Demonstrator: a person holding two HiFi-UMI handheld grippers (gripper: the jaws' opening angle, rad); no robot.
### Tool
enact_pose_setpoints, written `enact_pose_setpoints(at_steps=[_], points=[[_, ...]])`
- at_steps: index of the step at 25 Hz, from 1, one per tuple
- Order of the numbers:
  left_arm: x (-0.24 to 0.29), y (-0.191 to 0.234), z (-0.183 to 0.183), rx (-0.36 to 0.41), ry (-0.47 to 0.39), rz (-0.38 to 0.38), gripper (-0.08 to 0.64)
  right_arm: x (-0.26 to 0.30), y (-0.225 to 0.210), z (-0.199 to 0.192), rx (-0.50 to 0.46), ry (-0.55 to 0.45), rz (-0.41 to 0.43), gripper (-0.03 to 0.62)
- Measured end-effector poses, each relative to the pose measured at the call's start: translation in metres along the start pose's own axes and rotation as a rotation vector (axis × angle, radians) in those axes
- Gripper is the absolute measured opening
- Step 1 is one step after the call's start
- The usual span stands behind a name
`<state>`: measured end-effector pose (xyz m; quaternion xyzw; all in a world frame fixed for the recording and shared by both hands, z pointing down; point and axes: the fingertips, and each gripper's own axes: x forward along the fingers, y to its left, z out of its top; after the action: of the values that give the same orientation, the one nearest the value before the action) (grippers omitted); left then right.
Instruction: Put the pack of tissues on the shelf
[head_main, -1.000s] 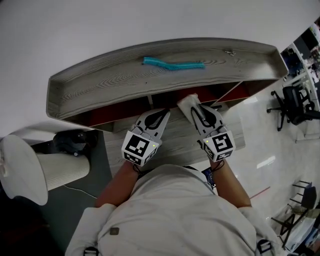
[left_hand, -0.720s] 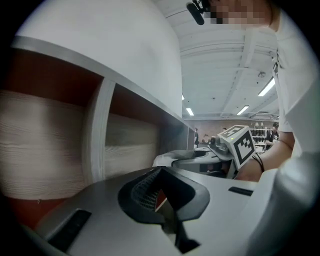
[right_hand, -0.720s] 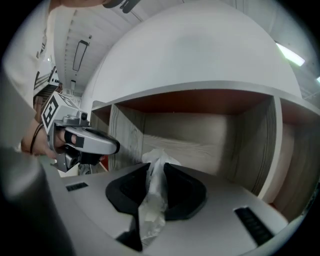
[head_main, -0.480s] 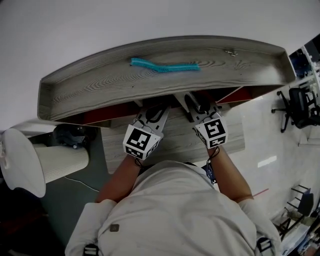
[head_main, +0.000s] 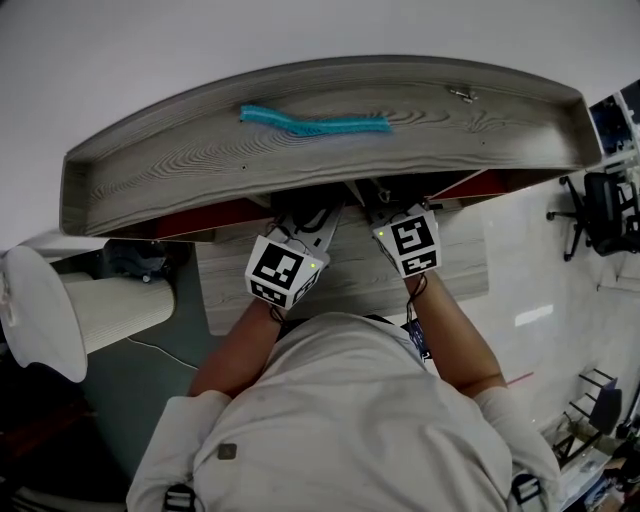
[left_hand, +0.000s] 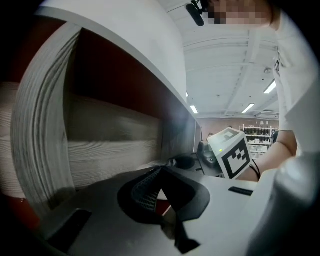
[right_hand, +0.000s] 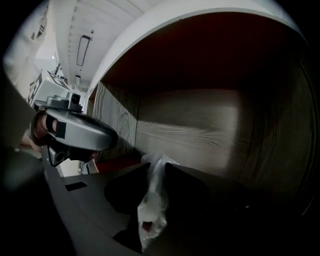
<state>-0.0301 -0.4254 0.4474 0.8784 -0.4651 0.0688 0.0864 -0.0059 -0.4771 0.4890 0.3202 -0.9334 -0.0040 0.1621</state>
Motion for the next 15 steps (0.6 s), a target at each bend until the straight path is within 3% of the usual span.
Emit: enact_pose_setpoints(at_steps=[15], points=[[0.007,-0.001,0.001,-0.006,0.001,0.012,0.014,0.013,0.002,-0.004,-0.006,0.013,0.047,0.164]])
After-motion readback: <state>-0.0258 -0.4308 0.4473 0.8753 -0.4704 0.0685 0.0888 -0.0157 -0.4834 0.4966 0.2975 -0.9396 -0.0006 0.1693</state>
